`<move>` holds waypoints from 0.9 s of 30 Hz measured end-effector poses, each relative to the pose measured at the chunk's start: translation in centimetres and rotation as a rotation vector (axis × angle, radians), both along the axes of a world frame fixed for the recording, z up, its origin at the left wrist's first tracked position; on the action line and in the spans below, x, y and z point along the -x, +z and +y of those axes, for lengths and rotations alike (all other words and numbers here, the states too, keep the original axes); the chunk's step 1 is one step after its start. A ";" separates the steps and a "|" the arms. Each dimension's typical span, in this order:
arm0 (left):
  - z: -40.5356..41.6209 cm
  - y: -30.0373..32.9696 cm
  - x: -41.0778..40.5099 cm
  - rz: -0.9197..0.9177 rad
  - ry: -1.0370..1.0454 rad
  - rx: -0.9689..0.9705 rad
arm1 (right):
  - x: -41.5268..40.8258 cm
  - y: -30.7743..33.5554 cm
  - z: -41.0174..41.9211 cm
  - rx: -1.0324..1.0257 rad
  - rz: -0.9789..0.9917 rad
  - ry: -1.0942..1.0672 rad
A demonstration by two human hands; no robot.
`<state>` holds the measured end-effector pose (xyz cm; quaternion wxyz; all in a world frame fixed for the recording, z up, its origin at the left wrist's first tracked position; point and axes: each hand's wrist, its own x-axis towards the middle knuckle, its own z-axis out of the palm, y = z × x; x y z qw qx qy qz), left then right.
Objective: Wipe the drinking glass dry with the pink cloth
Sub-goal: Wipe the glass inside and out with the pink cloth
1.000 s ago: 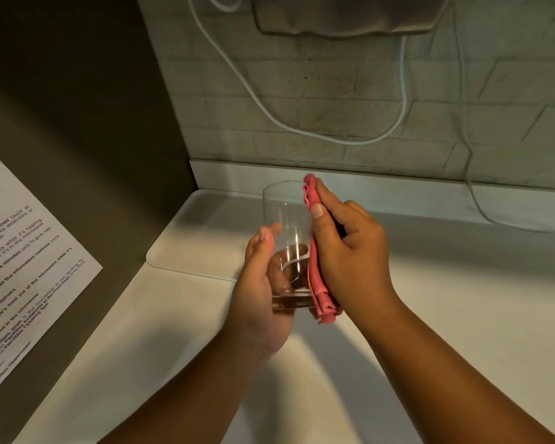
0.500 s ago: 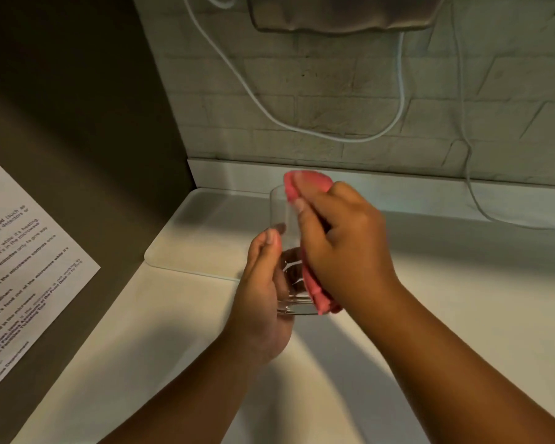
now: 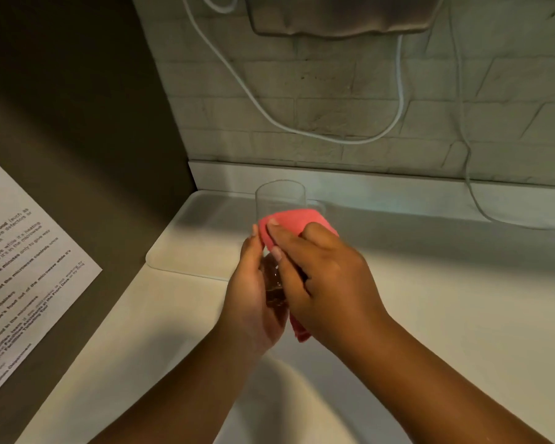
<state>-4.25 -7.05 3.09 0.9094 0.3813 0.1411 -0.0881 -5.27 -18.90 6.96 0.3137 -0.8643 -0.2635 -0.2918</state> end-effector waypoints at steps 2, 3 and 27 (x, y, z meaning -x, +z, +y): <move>-0.2 -0.3 0.2 0.001 -0.006 -0.006 | -0.2 0.5 0.3 0.061 -0.025 0.006; -0.3 -0.3 0.3 0.005 -0.002 -0.031 | -0.4 0.8 0.4 0.059 -0.028 0.001; -1.9 -0.2 1.3 -0.121 -0.074 0.004 | -4.9 -0.1 -2.1 -0.804 0.387 -0.139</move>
